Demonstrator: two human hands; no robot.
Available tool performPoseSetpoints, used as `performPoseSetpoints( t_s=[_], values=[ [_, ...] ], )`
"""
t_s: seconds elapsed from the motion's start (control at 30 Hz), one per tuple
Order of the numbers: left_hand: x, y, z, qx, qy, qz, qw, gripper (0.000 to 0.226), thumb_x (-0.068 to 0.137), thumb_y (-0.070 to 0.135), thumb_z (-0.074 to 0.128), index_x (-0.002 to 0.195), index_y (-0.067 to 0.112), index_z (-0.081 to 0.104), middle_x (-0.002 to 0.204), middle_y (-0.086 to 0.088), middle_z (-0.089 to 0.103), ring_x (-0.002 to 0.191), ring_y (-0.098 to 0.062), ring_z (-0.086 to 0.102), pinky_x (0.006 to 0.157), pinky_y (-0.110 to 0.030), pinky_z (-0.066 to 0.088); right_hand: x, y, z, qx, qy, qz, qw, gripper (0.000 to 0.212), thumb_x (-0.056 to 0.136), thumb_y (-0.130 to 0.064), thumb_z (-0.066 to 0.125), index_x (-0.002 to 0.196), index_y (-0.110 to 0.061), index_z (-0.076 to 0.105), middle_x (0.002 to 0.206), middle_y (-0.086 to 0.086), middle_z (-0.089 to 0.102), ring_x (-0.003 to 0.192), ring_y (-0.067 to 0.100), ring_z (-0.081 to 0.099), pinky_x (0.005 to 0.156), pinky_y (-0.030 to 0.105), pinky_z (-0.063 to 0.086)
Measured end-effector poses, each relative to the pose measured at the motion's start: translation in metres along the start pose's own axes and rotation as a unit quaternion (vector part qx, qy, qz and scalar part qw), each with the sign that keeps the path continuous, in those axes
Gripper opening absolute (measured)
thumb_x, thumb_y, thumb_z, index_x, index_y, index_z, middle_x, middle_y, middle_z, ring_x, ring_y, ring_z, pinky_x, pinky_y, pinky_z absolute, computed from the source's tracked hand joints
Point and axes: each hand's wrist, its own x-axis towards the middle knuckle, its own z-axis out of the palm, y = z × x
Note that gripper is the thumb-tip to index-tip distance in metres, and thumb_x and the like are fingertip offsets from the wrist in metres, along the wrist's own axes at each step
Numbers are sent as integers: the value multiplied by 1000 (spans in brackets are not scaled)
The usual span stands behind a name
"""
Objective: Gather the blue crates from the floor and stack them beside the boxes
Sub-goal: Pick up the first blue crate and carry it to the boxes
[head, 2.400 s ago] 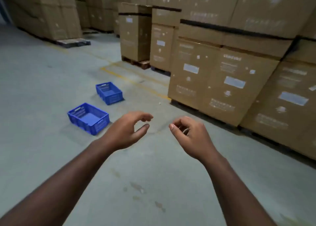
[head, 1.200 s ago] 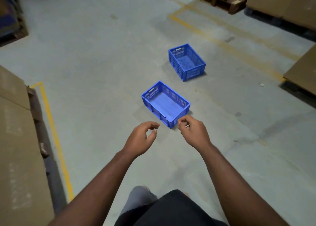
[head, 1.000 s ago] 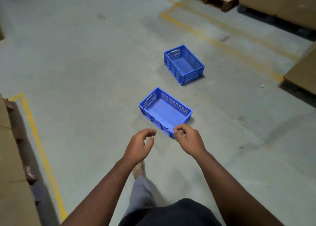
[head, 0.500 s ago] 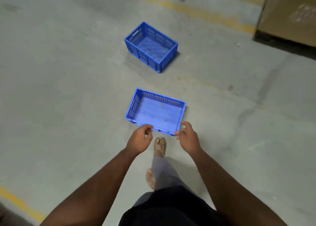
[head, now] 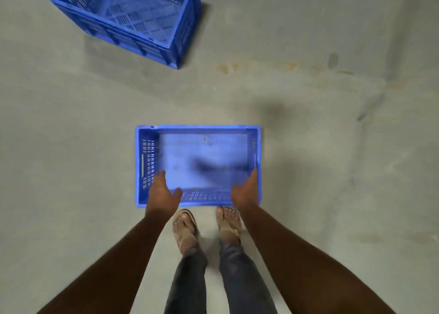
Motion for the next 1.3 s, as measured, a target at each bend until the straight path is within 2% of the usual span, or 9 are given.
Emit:
performPoseSetpoints(
  t_s=[0.13,0.4,0.5,0.6,0.7,0.9,1.07,1.17,1.3],
  values=[
    [95,-31,22,182,-2,-69,981,106,88,46,66,158,-3,4,169,-18,-6,156,-36,-5,121,-60,18,73,11,48,-117,68,37,990,83,92,-21,44,161,2,3,171,17,7,159,33,9,124,36,4],
    [181,-93,21,74,39,-261,962,110,86,43,69,158,-4,0,168,-24,1,156,-39,4,126,-48,6,106,23,98,-194,213,70,955,89,94,-23,57,165,-15,3,174,0,2,160,24,8,122,49,25],
    [182,-105,22,2,87,-242,966,88,75,35,70,145,-1,33,148,-25,45,137,-43,44,116,-49,36,114,22,90,-185,217,68,956,87,91,-17,57,164,-13,11,173,3,6,159,27,9,124,46,20],
    [176,-107,13,-17,86,-222,971,52,81,17,62,130,7,48,131,-19,61,120,-40,60,104,-47,49,118,16,70,-136,222,68,963,83,83,-15,62,159,-16,28,164,8,31,149,33,29,116,51,32],
    [168,-109,0,10,66,-203,977,43,82,16,60,125,10,57,123,-17,67,114,-40,64,101,-45,52,130,10,37,-123,201,101,967,72,79,-26,63,147,-18,42,141,14,58,132,40,51,108,54,43],
    [120,-101,-25,19,99,-177,979,36,84,6,53,120,8,61,117,-20,68,111,-42,63,99,-45,51,102,3,4,-92,171,90,977,55,82,-20,63,137,-20,60,136,12,62,127,37,57,106,46,46],
    [22,-76,-79,14,143,-136,980,32,80,2,48,111,4,57,108,-22,67,102,-45,62,87,-46,48,13,-14,-47,-49,174,64,981,51,83,-8,61,134,-13,62,130,14,66,119,34,63,100,35,45],
    [-47,-58,-121,-8,183,-44,982,35,76,8,34,103,5,56,99,-21,66,93,-44,60,79,-48,47,-59,-29,-98,-57,188,7,981,52,78,-5,61,129,-13,64,118,10,71,108,29,68,94,31,48],
    [-138,-33,-173,-33,220,-22,975,48,76,12,30,113,5,59,104,-20,68,98,-44,61,82,-49,50,-168,-48,-154,9,236,9,972,57,71,-16,54,127,-17,67,116,6,70,104,22,69,93,24,47]
  ],
)
